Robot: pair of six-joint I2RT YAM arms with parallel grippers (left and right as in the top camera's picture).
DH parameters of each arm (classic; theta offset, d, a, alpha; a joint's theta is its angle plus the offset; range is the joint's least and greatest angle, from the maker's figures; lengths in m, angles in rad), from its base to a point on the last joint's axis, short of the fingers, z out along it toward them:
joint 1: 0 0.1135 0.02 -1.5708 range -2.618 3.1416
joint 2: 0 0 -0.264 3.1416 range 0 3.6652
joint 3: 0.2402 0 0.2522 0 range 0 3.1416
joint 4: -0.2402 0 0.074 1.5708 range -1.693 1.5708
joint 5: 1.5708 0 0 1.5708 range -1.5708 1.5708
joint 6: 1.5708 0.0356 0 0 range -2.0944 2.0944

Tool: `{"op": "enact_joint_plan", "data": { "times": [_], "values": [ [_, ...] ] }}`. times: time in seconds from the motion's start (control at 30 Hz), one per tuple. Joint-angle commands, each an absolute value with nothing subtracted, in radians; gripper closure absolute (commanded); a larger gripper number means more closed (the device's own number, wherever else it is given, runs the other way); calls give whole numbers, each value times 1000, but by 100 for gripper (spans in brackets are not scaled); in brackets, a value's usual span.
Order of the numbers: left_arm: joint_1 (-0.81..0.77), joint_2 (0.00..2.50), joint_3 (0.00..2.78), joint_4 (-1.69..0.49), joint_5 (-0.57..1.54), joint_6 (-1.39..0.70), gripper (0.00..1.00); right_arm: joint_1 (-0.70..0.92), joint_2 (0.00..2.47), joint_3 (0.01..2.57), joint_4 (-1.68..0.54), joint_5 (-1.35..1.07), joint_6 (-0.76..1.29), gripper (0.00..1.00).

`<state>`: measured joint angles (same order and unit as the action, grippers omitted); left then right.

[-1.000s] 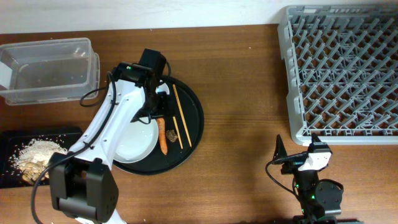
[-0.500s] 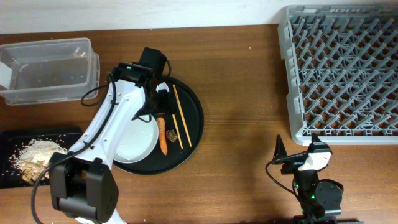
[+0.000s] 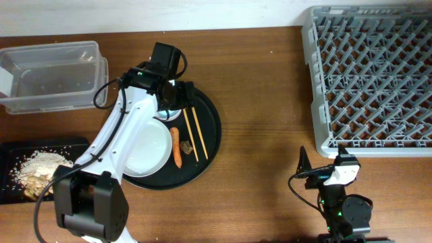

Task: Sort waste into correct bins and load items into the dishwasher rack
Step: 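Carry the plate back and set it on the round tray, then grasp the carrot with the left gripper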

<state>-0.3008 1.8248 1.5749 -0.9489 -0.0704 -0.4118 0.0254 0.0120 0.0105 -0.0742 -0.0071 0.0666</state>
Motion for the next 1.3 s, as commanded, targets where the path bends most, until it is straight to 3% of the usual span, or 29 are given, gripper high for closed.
{"op": "enact_joint_plan", "data": {
  "times": [0.0,0.73,0.93,1.07,1.13,1.17,1.2,1.27],
  "values": [
    [-300,1832,1591,-947,-158,-411,1,19,7,6,-79,1,59,2],
    [-300,1835,1590,-953,-146,-410,1,19,7,6,-79,2,59,2],
    [-302,1835,1586,-1157,29,-411,1,19,7,6,-79,1,59,2],
    [-320,1835,1559,-1274,35,-411,2,19,7,6,-79,1,59,2],
    [-340,1835,1523,-1288,34,-411,9,19,7,6,-79,1,59,2],
    [-349,1835,1507,-1283,33,-411,17,19,7,6,-79,1,59,2],
    [-357,1835,1485,-1266,29,-411,31,19,7,6,-79,1,59,2],
    [-369,1835,1441,-1219,28,-420,40,19,7,6,-79,2,59,2]
  ]
}}
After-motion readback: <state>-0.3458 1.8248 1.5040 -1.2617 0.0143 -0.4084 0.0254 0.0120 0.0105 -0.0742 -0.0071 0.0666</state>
